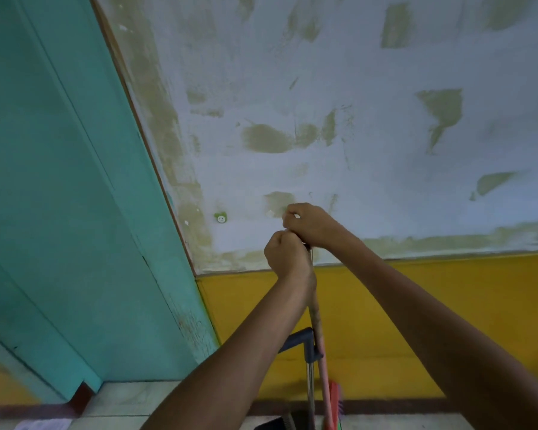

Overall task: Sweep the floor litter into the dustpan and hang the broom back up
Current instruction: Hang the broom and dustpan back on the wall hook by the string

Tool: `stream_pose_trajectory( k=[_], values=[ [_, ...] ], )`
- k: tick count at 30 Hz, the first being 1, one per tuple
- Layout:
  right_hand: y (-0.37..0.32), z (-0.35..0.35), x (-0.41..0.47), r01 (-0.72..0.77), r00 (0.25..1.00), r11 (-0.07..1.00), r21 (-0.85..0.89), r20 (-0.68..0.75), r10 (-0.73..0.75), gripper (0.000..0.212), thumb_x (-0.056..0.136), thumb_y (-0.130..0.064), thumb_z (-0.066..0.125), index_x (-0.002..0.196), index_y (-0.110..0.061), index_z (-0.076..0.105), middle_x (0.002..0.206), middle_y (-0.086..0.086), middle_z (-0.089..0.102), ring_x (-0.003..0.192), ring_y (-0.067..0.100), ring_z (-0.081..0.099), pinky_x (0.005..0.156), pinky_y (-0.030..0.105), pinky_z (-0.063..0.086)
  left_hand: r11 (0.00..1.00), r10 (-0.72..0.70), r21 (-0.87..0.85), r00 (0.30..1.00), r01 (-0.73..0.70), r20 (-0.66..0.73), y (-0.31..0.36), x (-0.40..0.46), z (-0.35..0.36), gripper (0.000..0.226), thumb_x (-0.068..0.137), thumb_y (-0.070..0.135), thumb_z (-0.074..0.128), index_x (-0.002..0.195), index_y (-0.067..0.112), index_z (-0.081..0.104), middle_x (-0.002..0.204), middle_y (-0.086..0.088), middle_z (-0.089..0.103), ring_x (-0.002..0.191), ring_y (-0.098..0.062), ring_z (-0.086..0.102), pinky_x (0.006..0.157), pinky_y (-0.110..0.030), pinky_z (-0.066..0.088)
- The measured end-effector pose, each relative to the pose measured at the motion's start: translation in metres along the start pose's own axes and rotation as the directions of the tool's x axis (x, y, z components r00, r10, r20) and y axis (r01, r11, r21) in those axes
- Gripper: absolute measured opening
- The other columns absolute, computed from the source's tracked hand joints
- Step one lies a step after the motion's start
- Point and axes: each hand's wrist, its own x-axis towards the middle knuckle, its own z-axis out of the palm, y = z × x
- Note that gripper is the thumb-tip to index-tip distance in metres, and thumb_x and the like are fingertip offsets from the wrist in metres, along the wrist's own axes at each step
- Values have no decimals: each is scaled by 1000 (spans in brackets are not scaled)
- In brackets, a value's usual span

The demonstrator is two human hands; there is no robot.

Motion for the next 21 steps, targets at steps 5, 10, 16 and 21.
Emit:
stream_pose_trajectory(
  k=[5,10,16,21],
  values=[
    [-13,-10,-17,-32,999,998,53,25,31,17,95,-20,53,88,-6,60,64,5,60,53,19,56,55,30,49,1000,-12,2,1000,12,20,9,-11,-8,18,82,0,46,70,3,60,72,-21,59,63,-25,48,57,-38,33],
    [-4,-13,-40,-17,997,728,686,63,-36,18,89,0,62,78,-8,51,71,15,53,61,22,54,60,29,54,995,-78,-62,995,82,65,24,-8,-20,27,82,0,51,56,8,54,54,-5,46,47,-21,41,49,-29,31],
    [-7,-13,-49,-87,996,789,608,25,91,30,87,-5,69,78,-12,42,64,10,61,56,17,63,59,31,58,996,-67,75,987,57,146,25,-17,-28,20,88,8,48,77,7,65,62,-5,57,50,-19,49,46,-25,34],
    [-7,-18,-56,-252,964,855,454,198,179,29,90,-11,67,72,-11,44,59,9,71,65,18,73,60,26,59,981,-46,192,982,10,183,15,-21,-42,26,85,0,45,65,8,58,60,-7,53,49,-21,45,46,-27,32]
  ],
)
